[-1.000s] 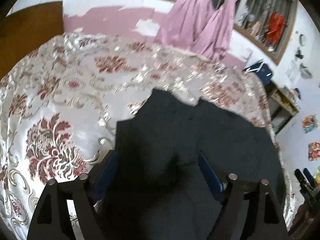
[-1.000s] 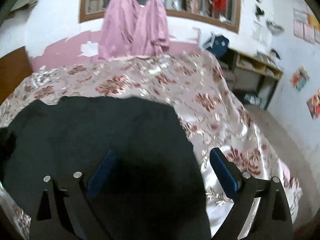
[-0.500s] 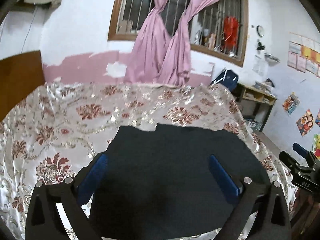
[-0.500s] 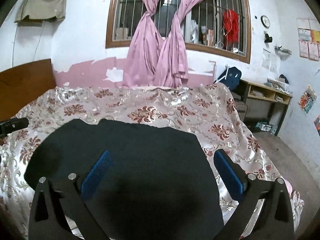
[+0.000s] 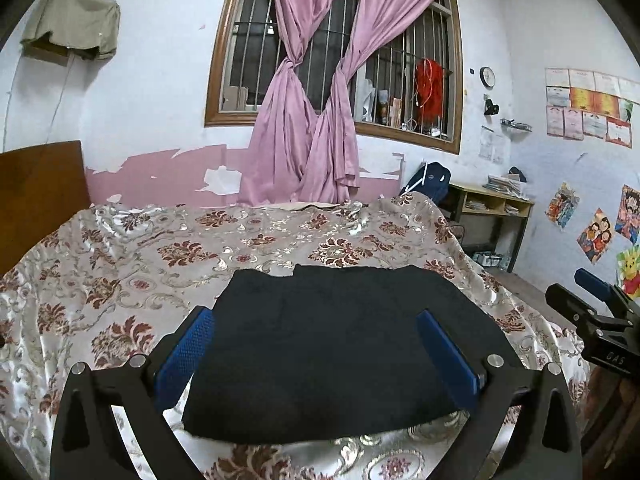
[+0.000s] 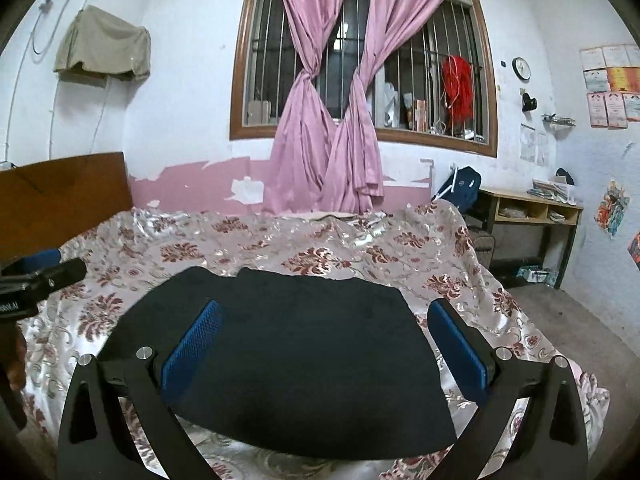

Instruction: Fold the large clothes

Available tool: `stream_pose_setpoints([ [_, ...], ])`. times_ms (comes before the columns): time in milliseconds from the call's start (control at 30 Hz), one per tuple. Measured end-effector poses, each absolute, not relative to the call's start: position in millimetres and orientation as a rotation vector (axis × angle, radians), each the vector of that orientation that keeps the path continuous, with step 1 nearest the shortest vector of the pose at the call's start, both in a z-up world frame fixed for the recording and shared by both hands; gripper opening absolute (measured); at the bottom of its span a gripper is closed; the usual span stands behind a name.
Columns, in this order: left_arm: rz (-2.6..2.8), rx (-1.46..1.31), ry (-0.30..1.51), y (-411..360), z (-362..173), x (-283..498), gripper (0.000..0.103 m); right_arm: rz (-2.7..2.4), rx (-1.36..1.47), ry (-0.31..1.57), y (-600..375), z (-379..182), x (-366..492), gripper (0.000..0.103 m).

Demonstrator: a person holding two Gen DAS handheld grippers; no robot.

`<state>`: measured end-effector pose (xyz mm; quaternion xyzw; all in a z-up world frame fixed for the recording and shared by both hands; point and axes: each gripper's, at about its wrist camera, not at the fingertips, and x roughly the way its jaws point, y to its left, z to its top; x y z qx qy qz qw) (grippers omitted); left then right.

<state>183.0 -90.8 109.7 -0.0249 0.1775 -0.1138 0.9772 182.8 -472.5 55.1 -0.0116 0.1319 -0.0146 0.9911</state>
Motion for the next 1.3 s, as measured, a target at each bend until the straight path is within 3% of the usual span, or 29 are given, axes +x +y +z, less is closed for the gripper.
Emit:
stream_pose_setpoints([
  [367, -0.212, -0.049, 0.335, -75, 98, 140, 0.103, 0.008, 0.010, 0.211, -449, 46, 130, 0.101],
  [1300, -0.193, 0.026, 0.358, -93, 38, 94, 0.103, -0.056, 0.044, 0.229, -444, -33, 91, 0.101],
])
